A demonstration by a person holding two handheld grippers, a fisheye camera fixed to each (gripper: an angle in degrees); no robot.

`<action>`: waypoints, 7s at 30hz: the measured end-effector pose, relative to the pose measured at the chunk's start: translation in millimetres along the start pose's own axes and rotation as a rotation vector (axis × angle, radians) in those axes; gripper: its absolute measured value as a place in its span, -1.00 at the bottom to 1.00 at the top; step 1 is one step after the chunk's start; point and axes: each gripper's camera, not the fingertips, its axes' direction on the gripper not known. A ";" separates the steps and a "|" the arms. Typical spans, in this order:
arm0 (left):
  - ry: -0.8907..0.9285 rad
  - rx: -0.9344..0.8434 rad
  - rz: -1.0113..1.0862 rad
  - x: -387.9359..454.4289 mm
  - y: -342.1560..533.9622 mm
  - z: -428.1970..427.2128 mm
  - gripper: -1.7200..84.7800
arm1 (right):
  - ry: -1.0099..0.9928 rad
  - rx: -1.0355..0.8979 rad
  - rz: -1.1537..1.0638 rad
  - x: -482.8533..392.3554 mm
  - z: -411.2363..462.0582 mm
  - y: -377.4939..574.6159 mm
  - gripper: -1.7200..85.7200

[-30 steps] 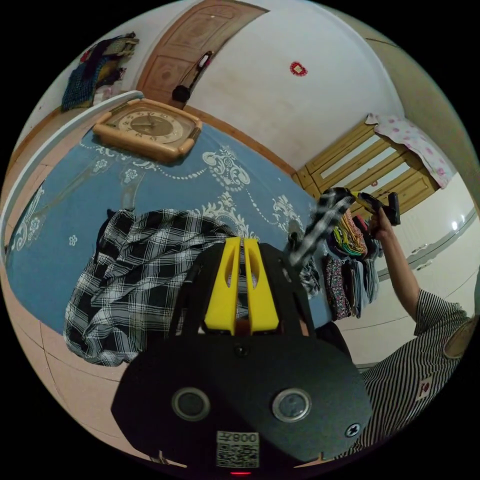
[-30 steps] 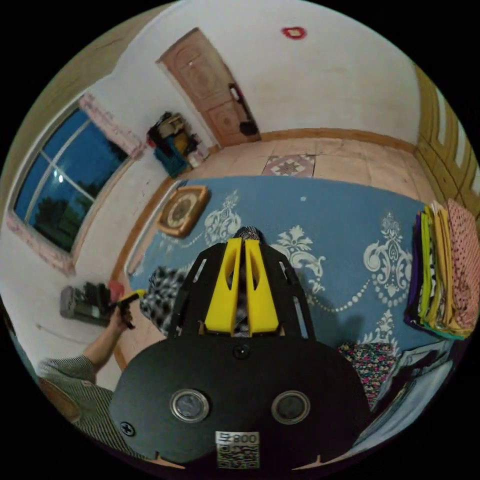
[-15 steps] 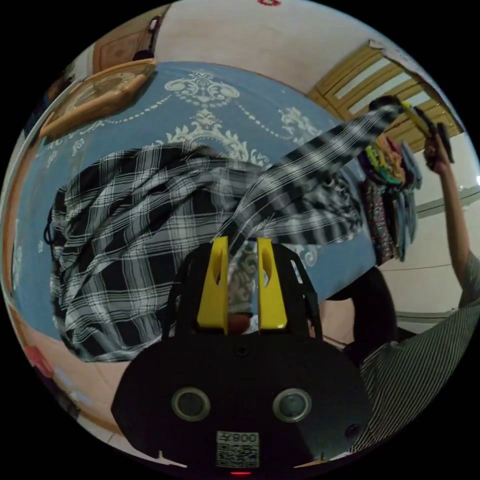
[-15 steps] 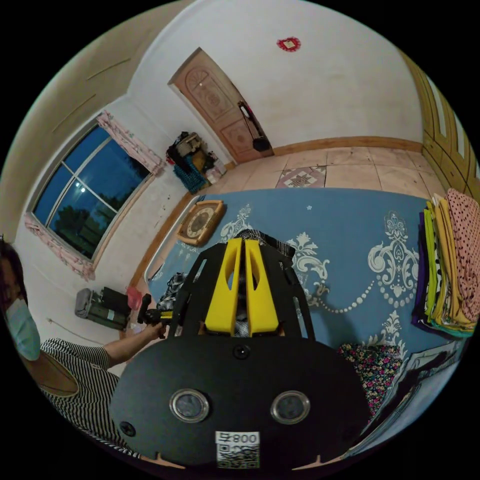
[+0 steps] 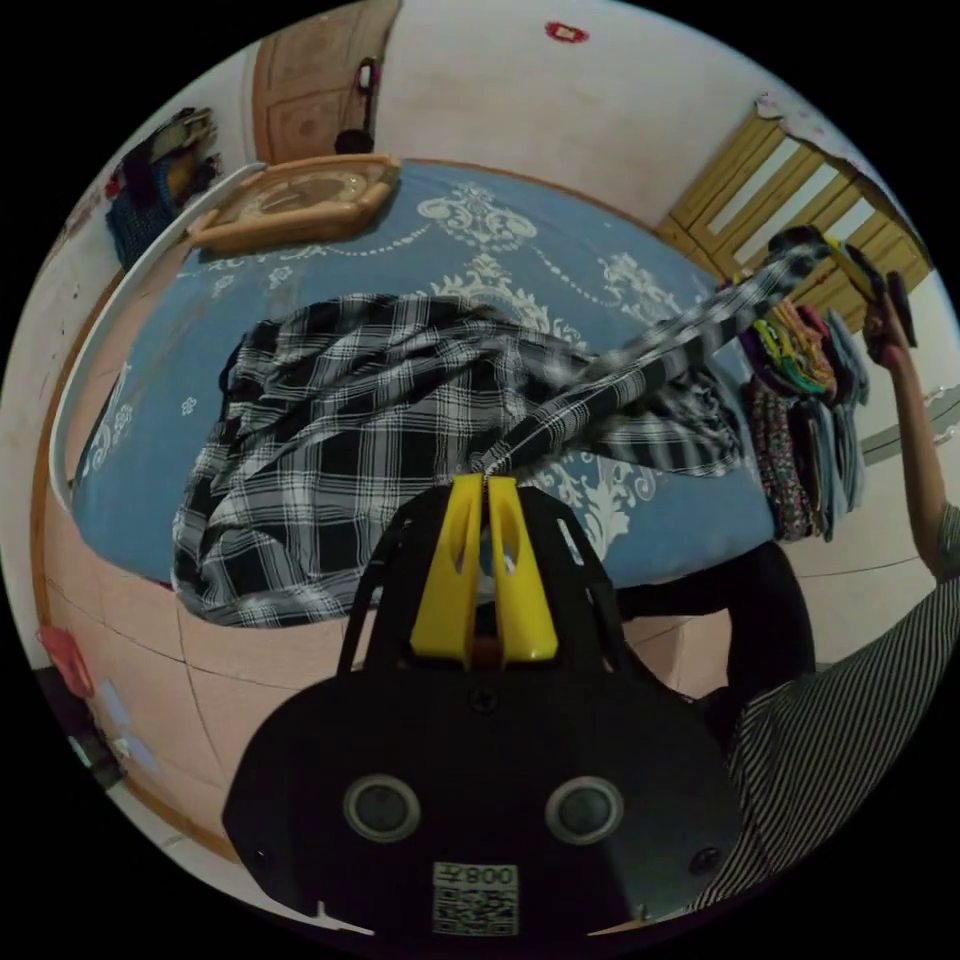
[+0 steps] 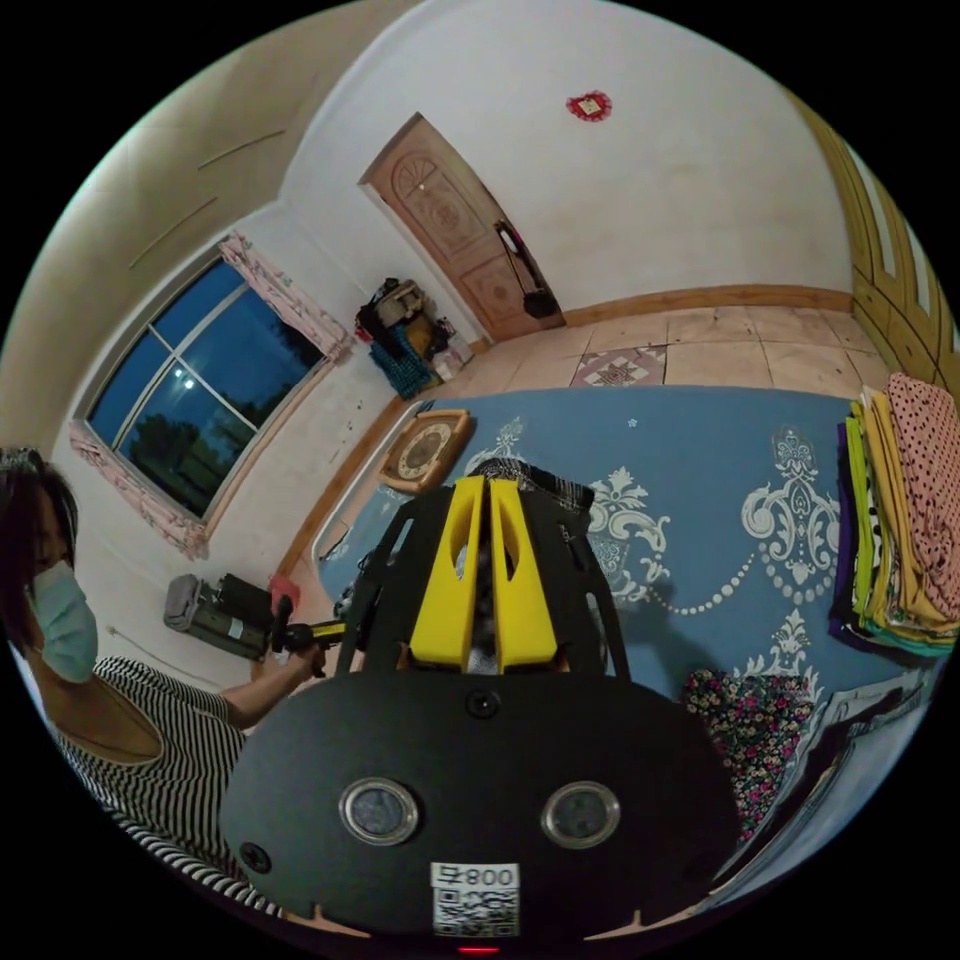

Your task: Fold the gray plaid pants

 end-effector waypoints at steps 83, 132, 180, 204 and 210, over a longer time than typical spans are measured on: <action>0.292 0.088 -0.288 -91.1 27.9 99.2 -0.80 | 0.430 -0.504 -0.162 -42.7 392.2 334.9 -0.82; 0.291 -0.302 0.409 369.0 11.8 321.9 -0.82 | 0.646 -0.589 0.052 199.2 47.8 559.3 -0.83; 0.186 -0.147 -0.139 162.1 75.9 258.1 -0.81 | 0.582 -0.514 0.206 317.0 -93.2 620.7 -0.88; 0.144 -0.181 -0.263 65.4 64.2 231.3 -0.95 | 0.691 -0.511 0.274 392.5 -47.3 524.5 -0.96; 0.115 -0.217 -0.208 63.2 49.2 230.1 -0.95 | 0.697 -0.537 0.293 414.7 -34.4 500.1 -0.96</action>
